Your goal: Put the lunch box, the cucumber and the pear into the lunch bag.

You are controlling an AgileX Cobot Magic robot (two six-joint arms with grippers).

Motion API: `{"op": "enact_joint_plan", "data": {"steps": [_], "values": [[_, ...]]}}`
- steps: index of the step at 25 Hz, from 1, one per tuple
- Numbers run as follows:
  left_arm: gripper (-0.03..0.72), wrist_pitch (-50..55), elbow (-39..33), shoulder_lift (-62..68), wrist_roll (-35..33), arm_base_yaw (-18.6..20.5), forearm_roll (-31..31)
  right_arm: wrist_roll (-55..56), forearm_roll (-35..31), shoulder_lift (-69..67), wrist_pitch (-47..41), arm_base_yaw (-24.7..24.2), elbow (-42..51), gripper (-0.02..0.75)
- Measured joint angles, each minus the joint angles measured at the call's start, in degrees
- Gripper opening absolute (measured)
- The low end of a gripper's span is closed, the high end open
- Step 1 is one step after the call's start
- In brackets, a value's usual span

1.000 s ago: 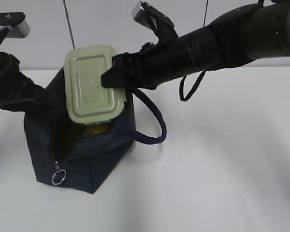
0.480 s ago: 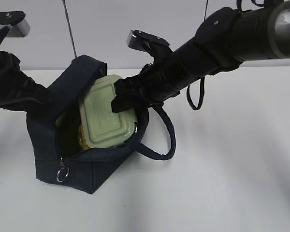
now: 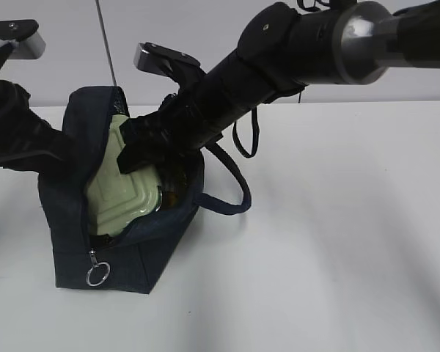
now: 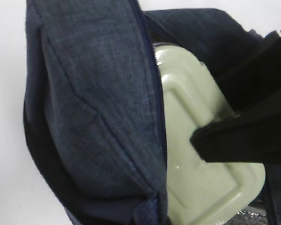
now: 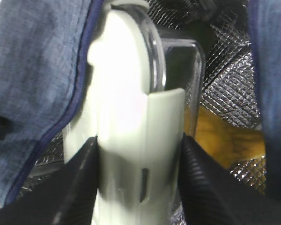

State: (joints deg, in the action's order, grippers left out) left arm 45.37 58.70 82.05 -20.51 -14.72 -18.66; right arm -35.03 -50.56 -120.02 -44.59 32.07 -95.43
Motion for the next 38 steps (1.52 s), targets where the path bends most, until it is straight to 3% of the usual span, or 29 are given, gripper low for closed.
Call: {"op": "enact_joint_plan", "data": {"steps": [5, 12, 19, 28, 30, 34, 38], "values": [[-0.006, 0.0, 0.0, 0.0, 0.0, 0.0, -0.3, 1.5, 1.9, 0.1, -3.4, 0.0, -3.4, 0.446], [-0.006, 0.1, 0.0, 0.0, 0.0, 0.0, -0.2, 10.5, 16.5, 4.6, -6.1, -2.1, -6.4, 0.449], [-0.006, 0.1, 0.0, 0.0, 0.0, 0.0, -0.2, 16.5, 24.3, 6.3, -7.3, -2.9, -6.8, 0.412], [-0.006, 0.1, 0.0, 0.0, 0.0, 0.0, -0.2, 18.7, 24.8, 0.4, -8.8, -2.9, -6.8, 0.396], [-0.006, 0.1, 0.0, 0.0, 0.0, 0.0, -0.2, 18.8, 24.7, 0.0, -8.9, -2.9, -6.8, 0.323], [-0.006, 0.0, 0.0, 0.0, 0.0, 0.0, -0.2, 18.9, 25.9, -0.1, -8.8, -2.8, -6.8, 0.043], [-0.006, 0.4, 1.0, 0.7, 0.0, 0.0, -0.2, 19.1, 26.0, 0.8, -8.8, -3.4, -6.6, 0.008]]}}
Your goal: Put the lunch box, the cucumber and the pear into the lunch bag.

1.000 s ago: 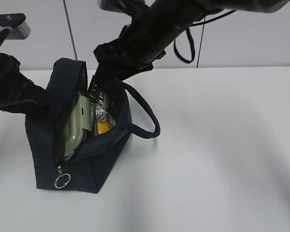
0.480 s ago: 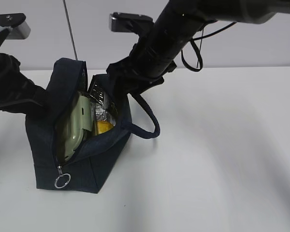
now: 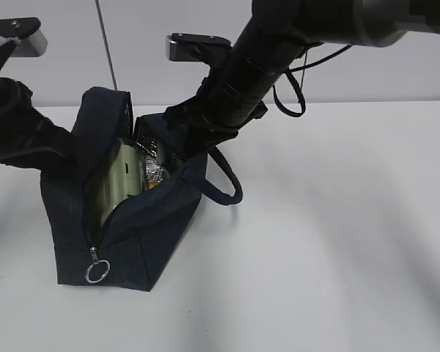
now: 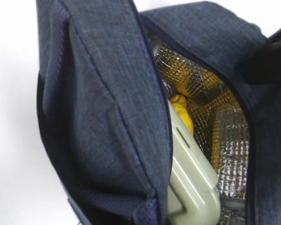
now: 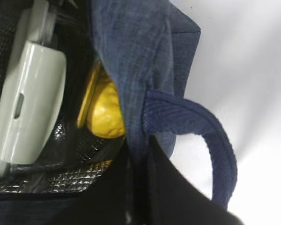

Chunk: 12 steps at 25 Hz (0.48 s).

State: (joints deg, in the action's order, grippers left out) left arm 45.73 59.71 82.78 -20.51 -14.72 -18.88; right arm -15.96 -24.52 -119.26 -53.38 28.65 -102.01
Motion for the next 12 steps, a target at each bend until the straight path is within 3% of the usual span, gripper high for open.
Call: {"op": "enact_joint_plan", "data": {"steps": [5, 12], "values": [[-0.006, 0.6, 3.6, 2.7, 0.0, 0.0, 0.0, -0.4, -4.8, 3.9, 3.7, -2.6, 6.1, 0.007], [-0.006, 0.7, 9.0, 7.6, 0.0, -2.1, -0.4, -2.2, -6.0, 14.6, 10.0, -5.1, 20.1, 0.006]]}}
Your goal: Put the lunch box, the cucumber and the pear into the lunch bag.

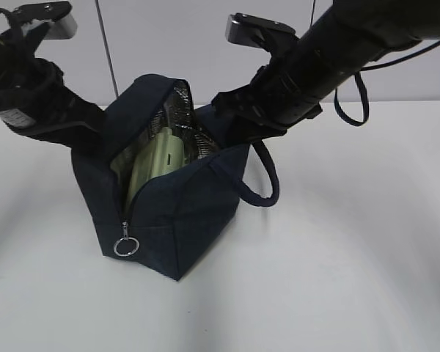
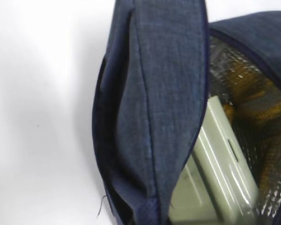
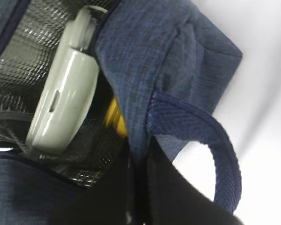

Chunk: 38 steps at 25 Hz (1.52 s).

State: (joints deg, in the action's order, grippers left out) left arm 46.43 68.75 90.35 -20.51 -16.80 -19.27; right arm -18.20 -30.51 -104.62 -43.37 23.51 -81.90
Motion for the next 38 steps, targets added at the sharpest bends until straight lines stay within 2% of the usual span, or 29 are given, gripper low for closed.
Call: {"op": "enact_joint_plan", "data": {"steps": [6, 13, 15, 17, 20, 23, 33, 38], "values": [[-0.006, 0.7, 5.7, 4.9, 0.0, -4.0, -0.8, -1.5, -0.9, 4.4, 1.4, -5.0, 6.7, 0.006], [0.013, 0.9, 6.6, 5.7, 0.0, -4.3, -1.0, -3.3, -2.2, 4.6, 2.3, -5.4, 7.2, 0.021], [0.076, 0.9, 6.6, 5.7, -0.1, -4.3, -1.0, -4.4, -2.7, 4.6, 2.6, -5.4, 7.2, 0.093], [0.191, 0.9, 6.6, 5.7, -0.1, -4.3, -1.4, -4.9, -3.3, 4.8, 2.9, -5.4, 7.2, 0.232], [0.310, 0.9, 6.6, 5.7, -0.1, -4.3, -1.8, -5.4, -4.1, 5.0, 3.3, -5.4, 7.2, 0.450], [0.342, 1.4, 6.6, 5.7, -1.1, -4.3, -2.2, -6.4, -4.3, 5.3, 3.4, -5.4, 7.2, 0.520], [0.351, 1.8, 6.6, 0.5, -8.0, -4.3, -5.6, -7.2, -2.7, 13.8, 3.6, -5.4, 7.9, 0.536], [0.351, -6.0, 0.4, -6.7, -15.8, -4.3, -12.8, -8.8, -2.3, 21.0, 7.0, -5.0, 12.9, 0.515]]}}
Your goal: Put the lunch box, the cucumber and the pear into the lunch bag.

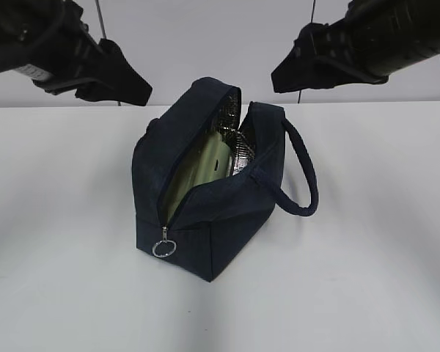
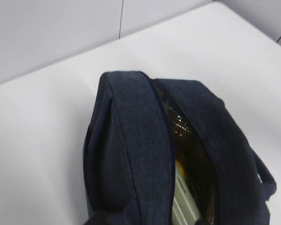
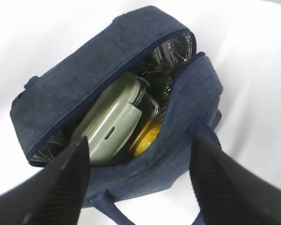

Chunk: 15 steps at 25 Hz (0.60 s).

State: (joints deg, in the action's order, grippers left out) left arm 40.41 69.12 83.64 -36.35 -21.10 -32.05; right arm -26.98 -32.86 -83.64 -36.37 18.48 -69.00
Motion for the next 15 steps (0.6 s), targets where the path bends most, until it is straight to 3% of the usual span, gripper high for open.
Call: {"op": "enact_joint_plan", "data": {"steps": [4, 9, 15], "values": [[0.351, -8.0, -9.6, -6.8, -7.3, 0.0, -5.8, -8.2, -5.6, 7.1, 11.3, 5.4, 9.9, 0.490], [0.351, -13.7, -17.7, -12.0, -11.2, 0.0, -7.6, -26.0, -20.7, 11.6, 27.2, 20.7, 22.8, 0.482], [0.351, -14.4, -19.2, -13.8, -12.4, 0.0, -7.9, -31.8, -25.0, 8.2, 43.2, 37.2, 31.2, 0.482]]}}
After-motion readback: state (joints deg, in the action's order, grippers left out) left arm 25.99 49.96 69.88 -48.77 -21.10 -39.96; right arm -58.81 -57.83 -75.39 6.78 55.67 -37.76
